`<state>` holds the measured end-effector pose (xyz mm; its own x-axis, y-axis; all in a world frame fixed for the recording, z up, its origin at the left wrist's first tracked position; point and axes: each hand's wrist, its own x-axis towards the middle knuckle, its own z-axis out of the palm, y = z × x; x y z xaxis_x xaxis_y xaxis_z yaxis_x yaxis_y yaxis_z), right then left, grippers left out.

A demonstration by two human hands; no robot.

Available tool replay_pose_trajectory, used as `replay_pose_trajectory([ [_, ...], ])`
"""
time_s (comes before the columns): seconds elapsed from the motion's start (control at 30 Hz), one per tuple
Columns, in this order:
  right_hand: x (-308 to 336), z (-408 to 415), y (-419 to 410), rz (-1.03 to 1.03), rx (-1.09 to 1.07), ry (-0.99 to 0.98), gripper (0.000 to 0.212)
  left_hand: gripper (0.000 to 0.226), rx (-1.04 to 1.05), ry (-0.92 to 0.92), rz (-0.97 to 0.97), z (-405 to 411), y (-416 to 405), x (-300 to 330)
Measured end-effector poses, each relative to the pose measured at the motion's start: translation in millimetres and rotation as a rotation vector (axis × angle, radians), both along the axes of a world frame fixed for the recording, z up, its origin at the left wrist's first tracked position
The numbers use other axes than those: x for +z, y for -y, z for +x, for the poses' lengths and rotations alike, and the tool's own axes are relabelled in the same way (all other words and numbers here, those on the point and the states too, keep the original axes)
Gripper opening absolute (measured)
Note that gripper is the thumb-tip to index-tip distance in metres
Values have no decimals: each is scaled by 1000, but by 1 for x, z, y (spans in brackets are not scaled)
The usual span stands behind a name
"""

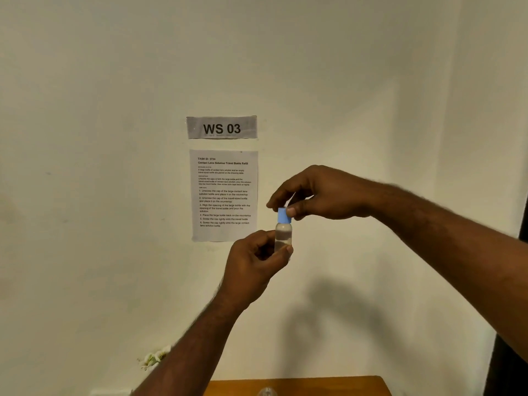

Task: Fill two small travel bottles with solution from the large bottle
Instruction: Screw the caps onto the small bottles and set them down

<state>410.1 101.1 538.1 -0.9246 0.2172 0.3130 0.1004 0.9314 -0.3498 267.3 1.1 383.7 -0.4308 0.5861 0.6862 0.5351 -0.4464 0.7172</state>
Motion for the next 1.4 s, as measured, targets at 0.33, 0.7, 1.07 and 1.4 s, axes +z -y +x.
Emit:
replay_pose_trajectory([
  [0.33, -18, -15, -3, -40, -35, -27, 15, 17, -55, 79, 4, -9, -7, -13],
  [0.7, -71, -34, -5, -16, -308, -243, 10, 19, -8, 95, -56, -13, -18, -40],
  [1.07, -193, -25, -33, -495, -247, -219, 29, 19, -103, 118, -228, -20, -27, -104],
  [1.4, -401, -3, -93, -584, -618, -56, 47, 71, 135, -115, -729, -30, -42, -248],
])
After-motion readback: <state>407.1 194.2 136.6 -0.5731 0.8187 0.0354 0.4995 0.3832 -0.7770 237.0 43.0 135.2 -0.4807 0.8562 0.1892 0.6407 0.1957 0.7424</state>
